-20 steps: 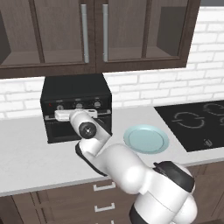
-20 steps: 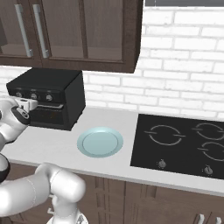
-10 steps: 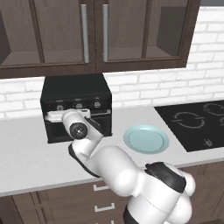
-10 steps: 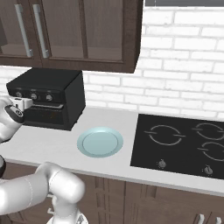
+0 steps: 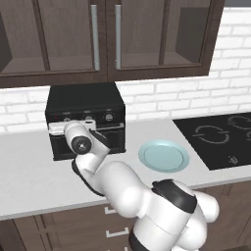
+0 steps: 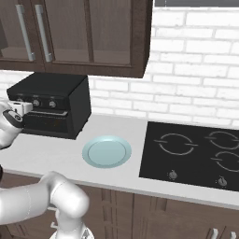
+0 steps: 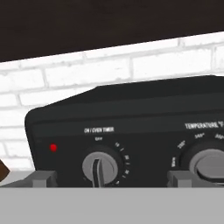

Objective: Pick up the kebab skewer and baguette bread, and place them inside the toaster oven. Close the toaster oven door and start by setting the timer.

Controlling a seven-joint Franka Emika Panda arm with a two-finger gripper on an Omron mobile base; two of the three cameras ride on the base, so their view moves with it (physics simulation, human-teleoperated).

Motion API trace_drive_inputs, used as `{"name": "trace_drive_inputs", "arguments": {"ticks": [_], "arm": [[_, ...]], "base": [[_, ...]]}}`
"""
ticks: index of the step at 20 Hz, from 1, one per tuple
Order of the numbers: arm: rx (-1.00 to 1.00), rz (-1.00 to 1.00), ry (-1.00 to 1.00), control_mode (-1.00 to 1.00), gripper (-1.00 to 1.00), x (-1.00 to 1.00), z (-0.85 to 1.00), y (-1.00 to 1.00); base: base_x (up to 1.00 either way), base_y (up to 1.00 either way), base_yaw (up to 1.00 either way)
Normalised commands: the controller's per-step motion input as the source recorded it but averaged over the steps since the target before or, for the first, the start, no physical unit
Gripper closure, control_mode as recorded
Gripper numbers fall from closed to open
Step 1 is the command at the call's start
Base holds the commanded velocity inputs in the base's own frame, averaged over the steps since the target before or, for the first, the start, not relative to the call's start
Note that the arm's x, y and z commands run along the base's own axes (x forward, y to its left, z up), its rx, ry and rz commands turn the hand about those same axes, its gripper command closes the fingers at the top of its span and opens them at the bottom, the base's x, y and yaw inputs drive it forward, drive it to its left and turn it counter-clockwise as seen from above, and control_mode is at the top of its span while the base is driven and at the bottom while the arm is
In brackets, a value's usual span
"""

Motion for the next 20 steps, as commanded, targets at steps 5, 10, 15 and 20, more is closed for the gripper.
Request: {"name": "trace_drive_inputs", "arguments": {"ticks": [5,10,15,20], "arm": [[0.0,0.0,-0.04,-1.0,-1.0,0.06,-0.02,0.02],[-0.01,0.0,-0.03,-1.0,-1.0,0.0,-0.11,0.12],[0.0,0.0,0.0,-1.0,-1.0,0.02,-0.01,0.2],[0.0,0.0,0.0,-1.0,-1.0,0.11,0.0,0.05]], "base": [[0.0,0.0,0.0],[0.0,0.0,0.0],[0.0,0.0,0.0],[0.0,0.0,0.0]]}}
